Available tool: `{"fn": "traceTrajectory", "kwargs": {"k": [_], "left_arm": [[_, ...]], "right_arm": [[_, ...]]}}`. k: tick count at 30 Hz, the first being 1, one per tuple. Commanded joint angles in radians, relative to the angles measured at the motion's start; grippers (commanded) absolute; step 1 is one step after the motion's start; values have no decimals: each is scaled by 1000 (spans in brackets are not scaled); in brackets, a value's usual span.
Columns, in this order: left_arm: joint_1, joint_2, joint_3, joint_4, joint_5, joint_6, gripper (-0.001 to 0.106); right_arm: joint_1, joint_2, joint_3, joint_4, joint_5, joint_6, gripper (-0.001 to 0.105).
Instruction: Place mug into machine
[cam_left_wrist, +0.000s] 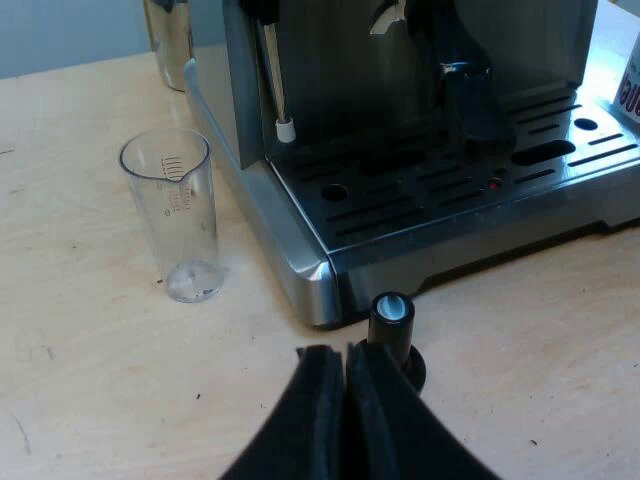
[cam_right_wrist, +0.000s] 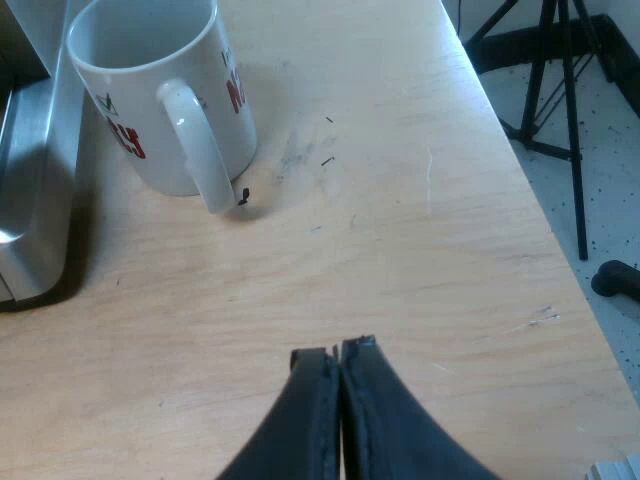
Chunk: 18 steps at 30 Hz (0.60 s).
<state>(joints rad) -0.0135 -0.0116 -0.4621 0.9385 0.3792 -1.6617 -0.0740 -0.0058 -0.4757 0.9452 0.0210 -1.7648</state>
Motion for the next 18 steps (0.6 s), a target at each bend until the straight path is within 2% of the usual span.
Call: {"fn": "traceTrajectory", "kwargs": {"k": [1,11,15,18], "left_arm": [[-5,-40,-8,0,-9,3,0],[-5,-40,-8,0,-9,3,3],[-5,-40,-8,0,-9,3,12],[-5,-40,-8,0,-9,3,33]], "right_arm": [[-2,-46,-5,-6,3,-3,0],[-2,-46,-5,-6,3,-3,0],[-2,-46,-5,-6,3,-3,0],[-2,-46,-5,-6,3,-5,0]]}}
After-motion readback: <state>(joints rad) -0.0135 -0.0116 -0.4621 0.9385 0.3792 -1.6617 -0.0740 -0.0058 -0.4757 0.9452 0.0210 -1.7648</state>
